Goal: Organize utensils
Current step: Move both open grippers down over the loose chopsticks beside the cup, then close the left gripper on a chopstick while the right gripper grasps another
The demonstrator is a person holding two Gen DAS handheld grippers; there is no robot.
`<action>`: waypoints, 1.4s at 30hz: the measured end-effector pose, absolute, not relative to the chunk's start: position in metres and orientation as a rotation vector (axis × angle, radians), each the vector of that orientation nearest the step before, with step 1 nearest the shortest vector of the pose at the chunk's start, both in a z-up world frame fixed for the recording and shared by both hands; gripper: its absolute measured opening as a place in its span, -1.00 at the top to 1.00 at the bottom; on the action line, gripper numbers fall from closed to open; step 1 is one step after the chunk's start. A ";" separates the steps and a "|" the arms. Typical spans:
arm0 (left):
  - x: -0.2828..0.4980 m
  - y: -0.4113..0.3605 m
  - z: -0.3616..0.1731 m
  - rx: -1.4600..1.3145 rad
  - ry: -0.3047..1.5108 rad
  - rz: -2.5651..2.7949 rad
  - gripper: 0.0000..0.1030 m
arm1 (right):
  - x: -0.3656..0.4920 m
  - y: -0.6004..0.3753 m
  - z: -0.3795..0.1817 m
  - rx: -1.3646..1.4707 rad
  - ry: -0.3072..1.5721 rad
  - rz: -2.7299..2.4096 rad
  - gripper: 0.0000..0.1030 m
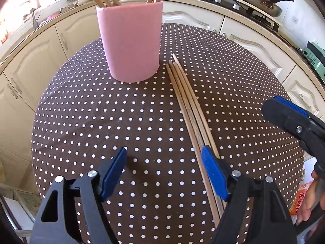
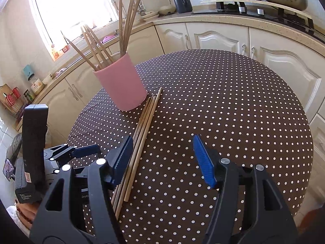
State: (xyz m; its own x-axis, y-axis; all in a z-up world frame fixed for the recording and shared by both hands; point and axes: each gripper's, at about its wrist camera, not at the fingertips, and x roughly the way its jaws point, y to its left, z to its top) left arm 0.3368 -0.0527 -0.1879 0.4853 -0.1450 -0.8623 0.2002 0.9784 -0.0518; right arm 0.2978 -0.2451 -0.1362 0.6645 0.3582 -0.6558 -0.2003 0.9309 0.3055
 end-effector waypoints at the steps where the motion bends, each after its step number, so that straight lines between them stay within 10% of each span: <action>1: 0.339 -0.051 -0.187 0.062 1.044 -0.195 -0.45 | 0.298 -0.245 -0.137 0.216 0.784 0.320 -0.19; 23: 0.372 -0.074 -0.188 0.113 1.100 -0.125 -0.44 | 0.310 -0.248 -0.143 0.231 0.829 0.325 -0.21; 33: 0.348 -0.038 -0.184 0.123 1.069 -0.150 0.78 | 0.321 -0.225 -0.148 0.177 0.911 0.334 -0.21; 42: 0.325 0.001 -0.184 0.031 1.080 -0.177 0.86 | 0.333 -0.194 -0.153 0.111 1.002 0.345 -0.21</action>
